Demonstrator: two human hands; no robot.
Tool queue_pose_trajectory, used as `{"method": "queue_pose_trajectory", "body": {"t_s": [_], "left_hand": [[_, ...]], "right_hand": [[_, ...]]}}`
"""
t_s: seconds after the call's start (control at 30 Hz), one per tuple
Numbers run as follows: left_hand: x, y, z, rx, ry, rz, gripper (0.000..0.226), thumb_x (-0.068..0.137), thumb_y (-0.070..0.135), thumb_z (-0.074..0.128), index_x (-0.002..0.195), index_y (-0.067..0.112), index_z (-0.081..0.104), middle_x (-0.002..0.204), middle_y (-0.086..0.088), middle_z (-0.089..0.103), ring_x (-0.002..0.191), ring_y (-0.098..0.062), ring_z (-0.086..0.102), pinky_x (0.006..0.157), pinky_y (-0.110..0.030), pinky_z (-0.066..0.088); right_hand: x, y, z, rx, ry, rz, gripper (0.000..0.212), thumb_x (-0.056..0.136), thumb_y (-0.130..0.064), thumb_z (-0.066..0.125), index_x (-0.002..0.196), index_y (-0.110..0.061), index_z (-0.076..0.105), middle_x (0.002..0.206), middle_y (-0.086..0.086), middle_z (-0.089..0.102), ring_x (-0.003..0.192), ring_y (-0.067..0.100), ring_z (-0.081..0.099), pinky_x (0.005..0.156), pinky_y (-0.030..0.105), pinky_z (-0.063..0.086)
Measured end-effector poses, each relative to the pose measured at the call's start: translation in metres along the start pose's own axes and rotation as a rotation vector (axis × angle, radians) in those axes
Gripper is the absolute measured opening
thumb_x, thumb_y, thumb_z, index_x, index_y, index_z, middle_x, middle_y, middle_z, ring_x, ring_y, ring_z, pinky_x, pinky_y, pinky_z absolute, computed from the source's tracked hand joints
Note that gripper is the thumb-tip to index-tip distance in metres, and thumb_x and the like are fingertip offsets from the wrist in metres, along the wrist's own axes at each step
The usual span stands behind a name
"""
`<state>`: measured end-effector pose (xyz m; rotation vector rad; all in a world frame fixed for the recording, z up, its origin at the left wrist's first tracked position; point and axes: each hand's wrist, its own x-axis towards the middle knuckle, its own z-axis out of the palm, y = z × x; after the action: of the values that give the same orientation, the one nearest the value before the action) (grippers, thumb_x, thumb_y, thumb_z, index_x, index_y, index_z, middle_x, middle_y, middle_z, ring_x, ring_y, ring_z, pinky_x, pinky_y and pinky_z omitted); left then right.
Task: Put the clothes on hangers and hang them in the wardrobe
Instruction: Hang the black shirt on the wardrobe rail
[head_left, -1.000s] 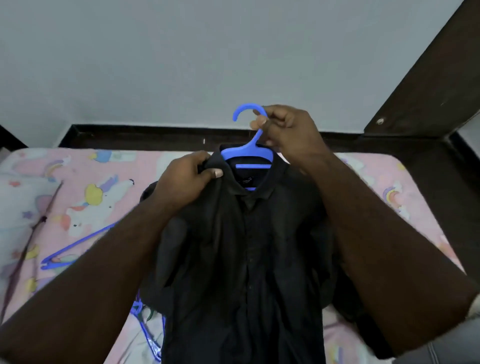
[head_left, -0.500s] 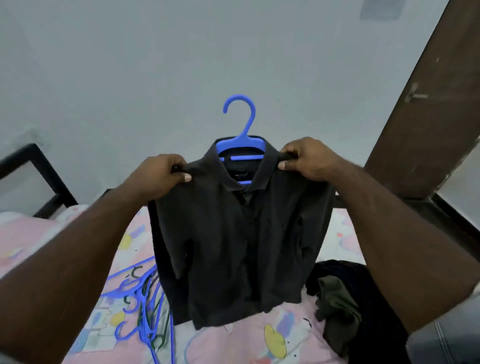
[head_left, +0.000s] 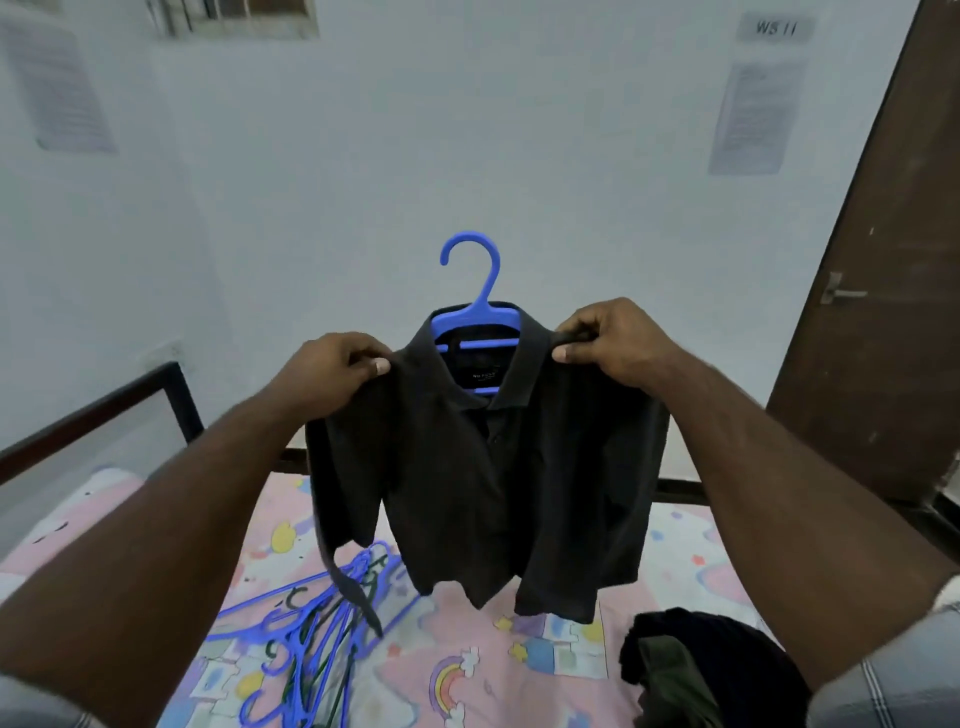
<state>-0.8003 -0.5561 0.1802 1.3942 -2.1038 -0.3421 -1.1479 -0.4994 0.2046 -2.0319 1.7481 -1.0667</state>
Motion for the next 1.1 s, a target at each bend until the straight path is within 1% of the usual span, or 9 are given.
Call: {"method": "queue_pose_trajectory", "body": {"t_s": [0.13,0.27,0.47,0.6,0.77,0.87,0.97,1.03,1.1], "left_hand": [[-0.017,-0.007,-0.022,-0.037,0.026,-0.037,0.010,0.099,0.025,0.062,0.100,0.026,0.072,0.099,0.005,0.072,0.095,-0.017,0.065,0.083,-0.032,0.049],[-0.029,-0.005,-0.033,-0.162,0.171,-0.082,0.012,0.099,0.021,0.062,0.091,0.019,0.072,0.089,-0.001,0.072,0.083,-0.017,0.064,0.073,-0.029,0.048],[-0.059,-0.028,-0.062,-0.225,0.283,-0.215,0.016,0.100,0.021,0.061,0.090,0.013,0.070,0.087,-0.009,0.071,0.079,-0.023,0.061,0.078,-0.038,0.051],[-0.085,-0.040,-0.085,-0.282,0.273,-0.228,0.017,0.099,0.020,0.063,0.088,0.010,0.070,0.079,-0.006,0.068,0.071,-0.018,0.059,0.067,-0.028,0.046],[-0.139,-0.075,-0.123,-0.443,0.149,-0.292,0.012,0.095,0.017,0.068,0.100,0.007,0.072,0.093,-0.009,0.074,0.084,-0.016,0.067,0.077,-0.031,0.052],[-0.190,-0.103,-0.131,-0.437,0.091,-0.385,0.006,0.095,0.005,0.064,0.094,0.000,0.068,0.088,-0.016,0.068,0.081,-0.020,0.063,0.071,-0.028,0.053],[-0.221,-0.123,-0.154,-0.453,0.335,-0.398,0.013,0.098,-0.002,0.058,0.088,0.003,0.065,0.080,-0.015,0.062,0.071,-0.020,0.058,0.071,-0.027,0.052],[-0.236,-0.134,-0.173,-0.419,0.380,-0.383,0.007,0.098,0.009,0.062,0.096,0.010,0.068,0.084,-0.007,0.066,0.077,-0.018,0.060,0.078,-0.032,0.052],[-0.260,-0.145,-0.174,-0.337,0.252,-0.428,0.014,0.100,0.030,0.061,0.107,0.023,0.071,0.097,0.000,0.071,0.090,-0.015,0.063,0.083,-0.035,0.050]], "right_hand": [[-0.005,-0.010,-0.020,0.093,-0.007,-0.024,0.013,0.078,-0.016,0.084,0.089,-0.018,0.079,0.083,-0.005,0.077,0.081,0.011,0.071,0.087,0.036,0.057],[-0.006,-0.018,-0.030,0.161,-0.056,-0.059,0.015,0.082,-0.012,0.081,0.096,-0.014,0.079,0.088,-0.002,0.078,0.085,0.013,0.073,0.089,0.032,0.057],[-0.021,0.021,-0.030,0.191,-0.095,0.059,0.017,0.093,-0.010,0.069,0.106,-0.016,0.078,0.100,-0.003,0.077,0.102,0.016,0.071,0.101,0.042,0.054],[-0.026,0.001,-0.006,0.408,0.023,0.083,0.018,0.093,-0.003,0.067,0.101,-0.015,0.077,0.096,0.007,0.077,0.094,0.019,0.072,0.091,0.037,0.058],[-0.023,-0.047,0.026,0.541,0.131,0.088,0.022,0.092,-0.002,0.067,0.089,-0.021,0.078,0.085,0.001,0.076,0.082,0.019,0.068,0.079,0.040,0.055],[-0.025,-0.077,0.058,0.563,0.123,0.095,0.022,0.092,-0.001,0.067,0.086,-0.020,0.077,0.083,0.000,0.075,0.079,0.017,0.067,0.073,0.036,0.053],[-0.024,-0.109,0.083,0.593,0.071,0.078,0.019,0.091,-0.002,0.068,0.086,-0.019,0.076,0.083,0.001,0.074,0.077,0.016,0.066,0.071,0.034,0.053],[-0.022,-0.132,0.094,0.617,0.070,0.049,0.018,0.091,-0.002,0.069,0.087,-0.019,0.076,0.083,0.001,0.074,0.076,0.014,0.066,0.070,0.031,0.053],[-0.022,-0.153,0.103,0.644,0.074,0.024,0.018,0.091,-0.001,0.069,0.088,-0.018,0.076,0.083,0.000,0.074,0.073,0.011,0.066,0.066,0.025,0.052]]}}
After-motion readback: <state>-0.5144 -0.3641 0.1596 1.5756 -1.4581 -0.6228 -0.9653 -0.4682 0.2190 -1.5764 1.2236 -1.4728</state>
